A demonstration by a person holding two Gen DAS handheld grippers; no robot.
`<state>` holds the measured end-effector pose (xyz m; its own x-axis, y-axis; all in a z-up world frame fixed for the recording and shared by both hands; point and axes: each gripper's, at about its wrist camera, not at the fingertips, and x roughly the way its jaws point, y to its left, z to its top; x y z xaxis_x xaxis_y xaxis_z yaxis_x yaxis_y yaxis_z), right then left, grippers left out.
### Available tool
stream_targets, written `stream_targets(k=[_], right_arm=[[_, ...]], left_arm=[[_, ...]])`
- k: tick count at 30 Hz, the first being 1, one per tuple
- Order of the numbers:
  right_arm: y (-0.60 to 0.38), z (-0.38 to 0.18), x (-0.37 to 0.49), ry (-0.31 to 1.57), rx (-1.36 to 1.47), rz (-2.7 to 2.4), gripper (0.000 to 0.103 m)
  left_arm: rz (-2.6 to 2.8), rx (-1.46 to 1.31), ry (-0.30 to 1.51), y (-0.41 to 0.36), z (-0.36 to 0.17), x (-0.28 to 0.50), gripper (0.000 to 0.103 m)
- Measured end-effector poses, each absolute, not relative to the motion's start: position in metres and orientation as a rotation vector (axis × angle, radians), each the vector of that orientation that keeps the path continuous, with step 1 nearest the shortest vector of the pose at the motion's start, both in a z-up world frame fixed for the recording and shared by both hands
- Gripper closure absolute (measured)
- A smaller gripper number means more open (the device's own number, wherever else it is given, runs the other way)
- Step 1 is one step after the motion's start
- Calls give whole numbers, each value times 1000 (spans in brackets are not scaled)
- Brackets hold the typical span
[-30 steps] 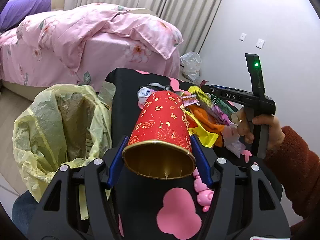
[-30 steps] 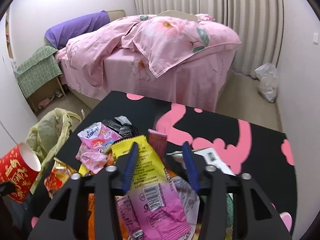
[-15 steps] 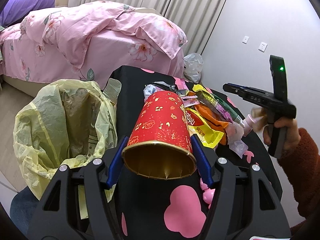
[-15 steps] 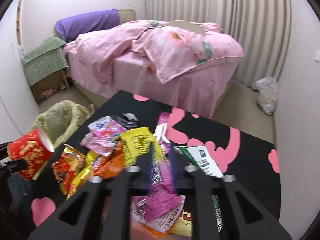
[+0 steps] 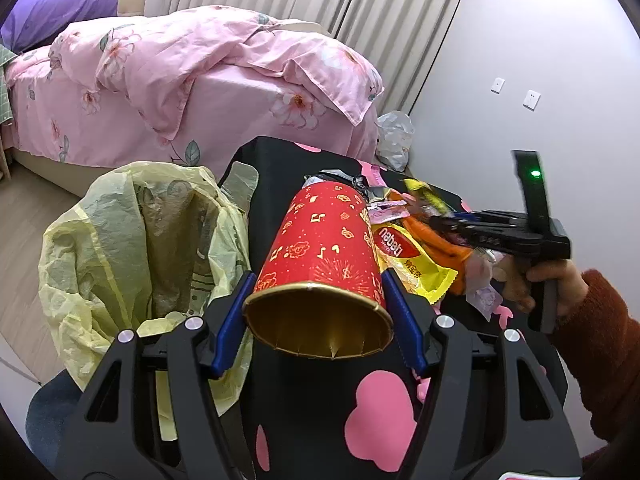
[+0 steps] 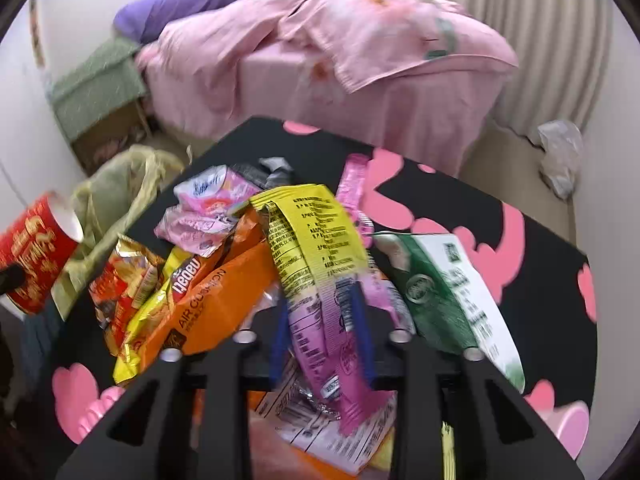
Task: Collect trash
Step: 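Carry the red cup toward the bin while the right gripper grasps a yellow-purple wrapper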
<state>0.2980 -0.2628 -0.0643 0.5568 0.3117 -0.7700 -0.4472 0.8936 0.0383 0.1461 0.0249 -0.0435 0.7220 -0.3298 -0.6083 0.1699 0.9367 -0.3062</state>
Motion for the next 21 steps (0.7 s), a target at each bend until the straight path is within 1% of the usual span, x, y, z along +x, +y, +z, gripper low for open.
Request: stream_targets(k=[4, 11, 17, 21], right_arm=[[-272, -32, 268, 784, -154, 433, 87], [-263, 7, 236, 732, -130, 446, 87], [-208, 27, 225, 678, -156, 554, 87], [-159, 34, 229, 670, -148, 654, 87]], left_arm=[[-271, -249, 703, 31, -41, 147, 43], [-221, -230, 665, 44, -31, 142, 43], [-5, -227, 623, 105, -11, 145, 43], [58, -277, 645, 145, -12, 153, 43]])
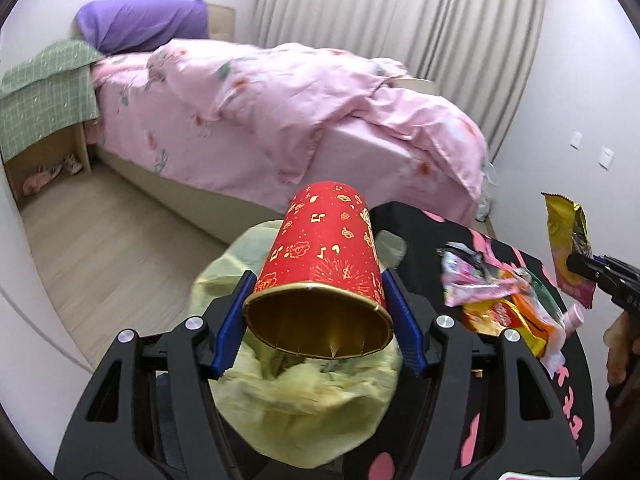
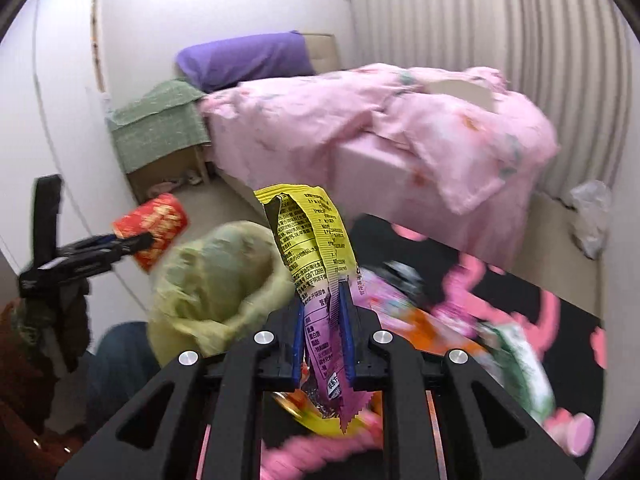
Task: Collect trash
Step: 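Carry the red cup toward the bin while the right gripper grasps a yellow-purple wrapper, then drop the red cup and the yellow-purple wrapper into the yellow bin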
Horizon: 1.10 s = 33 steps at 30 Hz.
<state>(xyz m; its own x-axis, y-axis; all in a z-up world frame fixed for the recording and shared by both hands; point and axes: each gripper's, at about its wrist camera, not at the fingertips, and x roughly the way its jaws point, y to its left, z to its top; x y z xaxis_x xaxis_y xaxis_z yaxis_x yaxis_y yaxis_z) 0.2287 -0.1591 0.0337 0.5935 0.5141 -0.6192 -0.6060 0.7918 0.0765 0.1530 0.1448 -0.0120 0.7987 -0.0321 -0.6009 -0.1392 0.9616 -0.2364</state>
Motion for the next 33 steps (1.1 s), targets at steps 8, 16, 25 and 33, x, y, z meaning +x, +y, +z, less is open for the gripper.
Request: stream_targets(k=[8, 16, 25, 33], right_arm=[[-54, 7, 259, 760, -100, 826, 87], [-4, -49, 285, 863, -103, 840, 87], [9, -79, 299, 929, -115, 858, 87], [6, -84, 300, 924, -158, 834, 70]], left_arm=[[84, -322, 766, 172, -48, 173, 43], [71, -336, 815, 183, -77, 186, 43], [64, -330, 867, 191, -98, 197, 43], [-14, -467, 832, 208, -94, 192, 20]])
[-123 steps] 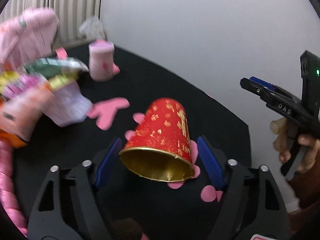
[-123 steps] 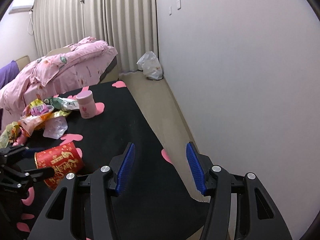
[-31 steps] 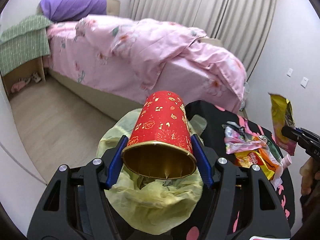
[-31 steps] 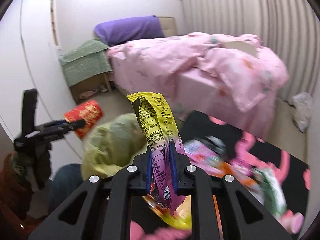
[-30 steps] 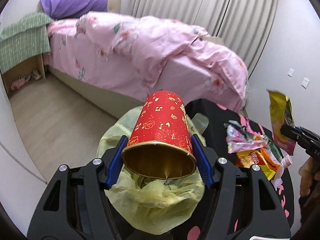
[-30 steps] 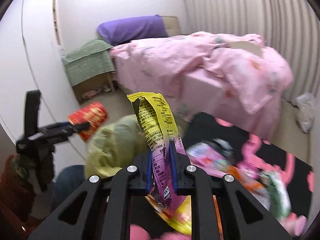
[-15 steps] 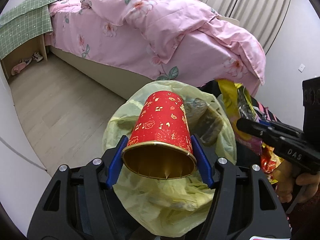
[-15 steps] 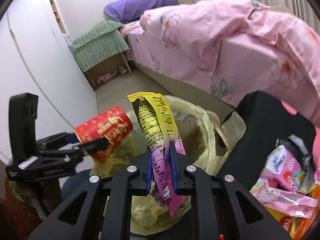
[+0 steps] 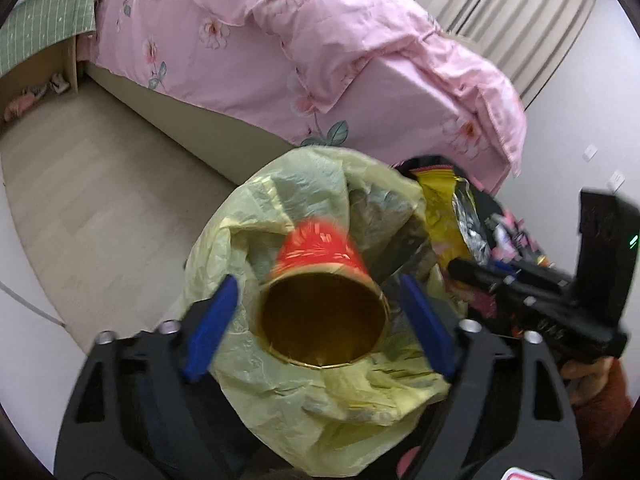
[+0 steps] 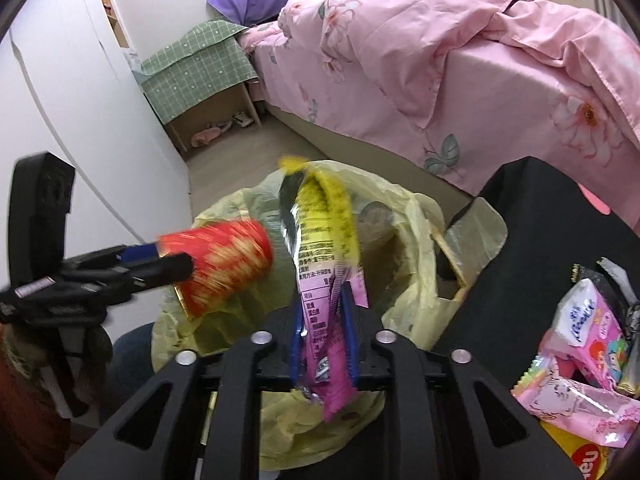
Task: Collect trash
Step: 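Drop the red cup and the yellow-purple wrapper into the yellow bin, then grasp a red snack packet with the left gripper while the right grasps a pink lollipop card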
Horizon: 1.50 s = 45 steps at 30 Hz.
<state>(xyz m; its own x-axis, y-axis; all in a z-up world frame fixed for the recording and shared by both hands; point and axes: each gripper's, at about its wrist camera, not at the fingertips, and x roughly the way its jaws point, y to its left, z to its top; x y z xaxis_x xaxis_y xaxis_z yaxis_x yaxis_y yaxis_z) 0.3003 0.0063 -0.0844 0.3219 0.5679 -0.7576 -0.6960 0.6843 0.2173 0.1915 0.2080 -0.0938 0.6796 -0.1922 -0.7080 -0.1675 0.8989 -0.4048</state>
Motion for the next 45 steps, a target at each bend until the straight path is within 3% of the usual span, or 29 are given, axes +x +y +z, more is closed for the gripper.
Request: stream_targets(k=[16, 20, 22, 23, 36, 38, 42, 44, 45], right_arm=[[-66, -47, 270, 829, -114, 754, 64], [-113, -28, 253, 757, -118, 678, 64], [-144, -18, 246, 721, -105, 624, 56], [-157, -14, 244, 712, -100, 607, 47], [-289, -18, 212, 700, -135, 384, 46], [-298, -24, 209, 696, -152, 340, 46], [-308, -35, 206, 692, -158, 308, 46], [-312, -39, 206, 696, -156, 302, 46], [-312, -39, 207, 698, -158, 301, 46]], left_arm=[[80, -422, 636, 193, -26, 166, 16], [0, -409, 622, 163, -22, 168, 15], [-63, -401, 639, 145, -23, 174, 13], [-99, -395, 650, 134, -23, 178, 13], [-408, -180, 788, -7, -47, 220, 14], [-399, -154, 840, -20, -58, 225, 26], [-399, -162, 919, -36, -77, 240, 34], [-393, -166, 941, -40, -82, 245, 57], [-387, -174, 955, -40, -83, 245, 61]])
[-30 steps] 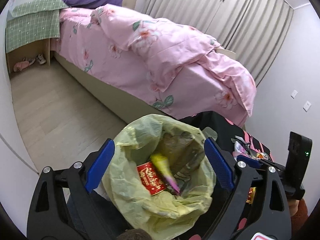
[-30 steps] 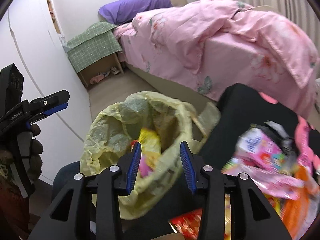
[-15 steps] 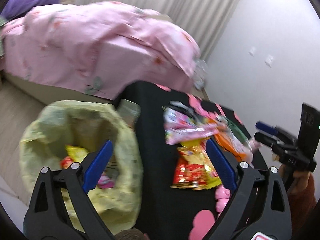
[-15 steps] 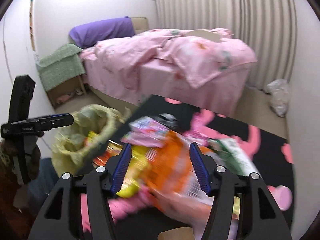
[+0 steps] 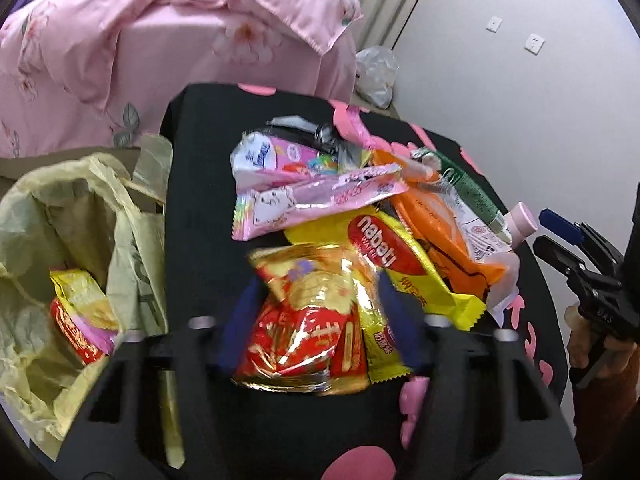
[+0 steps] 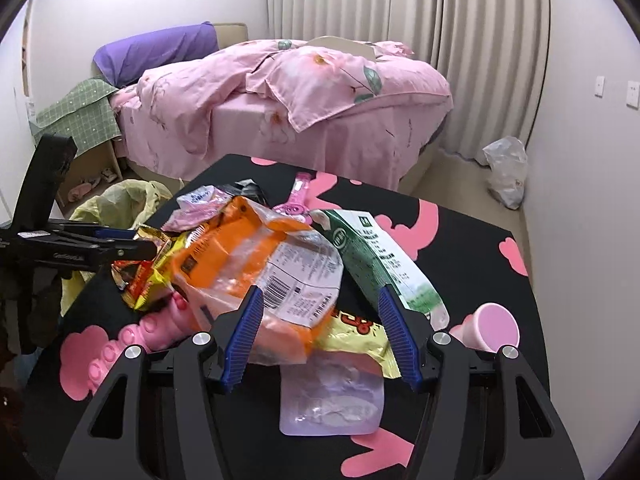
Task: Collect trash
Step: 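Grasp a red snack packet with the left gripper while the right grasps a pink lollipop card, then carry the red packet and pink card over the bin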
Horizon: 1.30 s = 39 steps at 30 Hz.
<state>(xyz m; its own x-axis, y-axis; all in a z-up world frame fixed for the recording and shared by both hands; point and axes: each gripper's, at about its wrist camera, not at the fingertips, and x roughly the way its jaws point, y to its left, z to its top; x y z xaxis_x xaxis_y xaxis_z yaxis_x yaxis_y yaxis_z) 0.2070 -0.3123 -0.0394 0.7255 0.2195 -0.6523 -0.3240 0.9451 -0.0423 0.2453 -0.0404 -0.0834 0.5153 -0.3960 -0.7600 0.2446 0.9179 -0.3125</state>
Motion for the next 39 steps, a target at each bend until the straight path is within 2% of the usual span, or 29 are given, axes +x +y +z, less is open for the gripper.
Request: stream_targets(k=[3, 4, 5, 14, 15, 17, 19, 22, 29, 34, 39], right_arm=[[-316, -41, 214, 697, -164, 300, 46], [-317, -41, 217, 694, -164, 301, 46], [-317, -39, 223, 688, -162, 301, 46], [-270, -28, 318, 728, -137, 420, 47], [-261, -33, 336, 752, -135, 426, 47], [-247, -47, 361, 818, -133, 434, 48], [-236, -64, 381, 892, -146, 428, 49], [-227, -90, 400, 1020, -175, 420, 50], [-234, -98, 386, 1045, -121, 494, 57], [-243, -71, 359, 910, -136, 455, 57], [-258, -28, 326, 756, -103, 403, 57]], left_arm=[[-392, -205, 939, -37, -81, 238, 66], [-390, -210, 929, -35, -79, 235, 78], [-385, -219, 920, -32, -76, 231, 86], [-380, -244, 898, -21, -75, 225, 86], [-384, -247, 893, -19, -74, 223, 84], [-389, -247, 874, -14, -72, 220, 68], [-402, -249, 849, -10, -70, 215, 57], [-425, -234, 833, -5, -67, 210, 49], [-437, -251, 822, 2, -70, 205, 47], [-426, -253, 831, 4, -73, 202, 46], [-456, -222, 832, -4, -72, 196, 39]])
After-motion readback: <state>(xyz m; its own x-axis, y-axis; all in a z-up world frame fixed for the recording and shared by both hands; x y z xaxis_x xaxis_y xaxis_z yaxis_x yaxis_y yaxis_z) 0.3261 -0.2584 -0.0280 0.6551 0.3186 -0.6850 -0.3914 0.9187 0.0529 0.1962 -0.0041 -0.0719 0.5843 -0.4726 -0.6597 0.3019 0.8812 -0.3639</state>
